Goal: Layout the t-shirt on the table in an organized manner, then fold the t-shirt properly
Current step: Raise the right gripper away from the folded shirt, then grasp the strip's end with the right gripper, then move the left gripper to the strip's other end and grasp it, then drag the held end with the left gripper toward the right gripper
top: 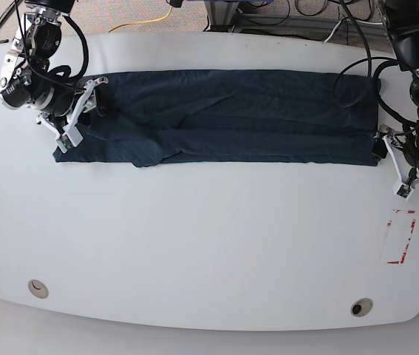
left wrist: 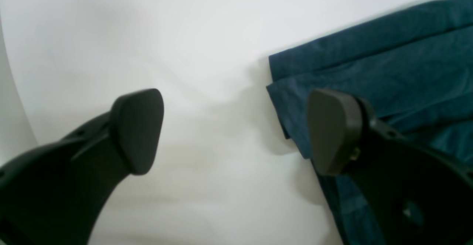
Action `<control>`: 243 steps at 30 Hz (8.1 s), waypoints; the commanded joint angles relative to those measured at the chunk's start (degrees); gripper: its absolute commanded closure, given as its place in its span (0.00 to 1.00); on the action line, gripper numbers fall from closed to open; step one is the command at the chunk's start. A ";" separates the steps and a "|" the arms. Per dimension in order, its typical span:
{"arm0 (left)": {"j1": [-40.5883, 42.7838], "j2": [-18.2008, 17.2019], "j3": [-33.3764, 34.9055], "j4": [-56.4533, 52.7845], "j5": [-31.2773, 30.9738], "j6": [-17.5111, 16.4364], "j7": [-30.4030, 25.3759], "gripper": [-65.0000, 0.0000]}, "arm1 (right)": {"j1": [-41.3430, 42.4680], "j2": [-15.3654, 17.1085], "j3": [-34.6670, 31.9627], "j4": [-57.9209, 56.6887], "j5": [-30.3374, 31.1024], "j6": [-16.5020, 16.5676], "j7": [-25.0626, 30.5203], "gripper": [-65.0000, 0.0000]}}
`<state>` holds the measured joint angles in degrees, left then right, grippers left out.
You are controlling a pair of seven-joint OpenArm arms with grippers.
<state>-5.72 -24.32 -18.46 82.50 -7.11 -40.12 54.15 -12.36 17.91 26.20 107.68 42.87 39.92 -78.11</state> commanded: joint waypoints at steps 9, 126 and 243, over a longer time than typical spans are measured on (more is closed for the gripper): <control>-1.10 -1.05 -0.31 0.80 -0.14 0.12 -0.83 0.15 | -4.12 4.11 0.13 1.11 6.93 0.08 0.88 0.59; 18.59 15.74 -8.31 16.80 6.81 0.12 -0.92 1.00 | 2.91 -3.89 -11.91 -8.82 -16.98 0.08 18.46 0.94; -0.75 15.30 -4.53 -8.35 -14.64 0.12 3.04 0.98 | 12.93 1.82 -15.51 -27.99 -19.00 0.08 27.69 0.94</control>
<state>-6.35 -8.47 -23.09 73.08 -23.33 -40.01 55.66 0.71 19.20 10.55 79.44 25.28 40.07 -48.38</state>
